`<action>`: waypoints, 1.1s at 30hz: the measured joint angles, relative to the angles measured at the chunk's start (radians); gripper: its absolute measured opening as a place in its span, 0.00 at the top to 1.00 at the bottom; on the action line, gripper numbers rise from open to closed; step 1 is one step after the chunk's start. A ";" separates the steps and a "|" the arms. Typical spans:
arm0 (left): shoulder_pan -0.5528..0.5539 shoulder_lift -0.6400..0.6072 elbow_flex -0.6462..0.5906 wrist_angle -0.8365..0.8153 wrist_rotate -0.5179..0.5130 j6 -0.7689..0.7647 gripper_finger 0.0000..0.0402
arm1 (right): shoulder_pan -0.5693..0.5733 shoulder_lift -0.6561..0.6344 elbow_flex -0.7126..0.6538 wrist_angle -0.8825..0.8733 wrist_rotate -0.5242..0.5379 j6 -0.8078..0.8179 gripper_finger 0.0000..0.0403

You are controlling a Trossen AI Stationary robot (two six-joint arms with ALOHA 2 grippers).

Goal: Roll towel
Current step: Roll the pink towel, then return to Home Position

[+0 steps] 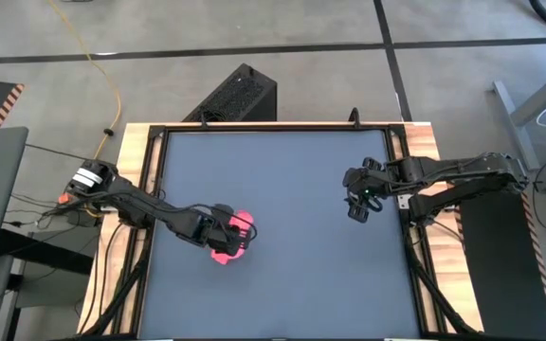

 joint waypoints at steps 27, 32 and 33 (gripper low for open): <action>0.025 -0.027 0.001 0.507 -0.188 0.362 0.45 | 0.000 0.000 0.000 0.023 0.007 0.024 0.35; 0.024 -0.028 0.001 0.535 -0.204 0.376 0.45 | 0.011 0.000 0.000 0.023 -0.004 0.037 0.35; 0.023 -0.031 0.001 0.548 -0.223 0.386 0.45 | 0.019 0.000 0.000 0.026 -0.004 0.037 0.35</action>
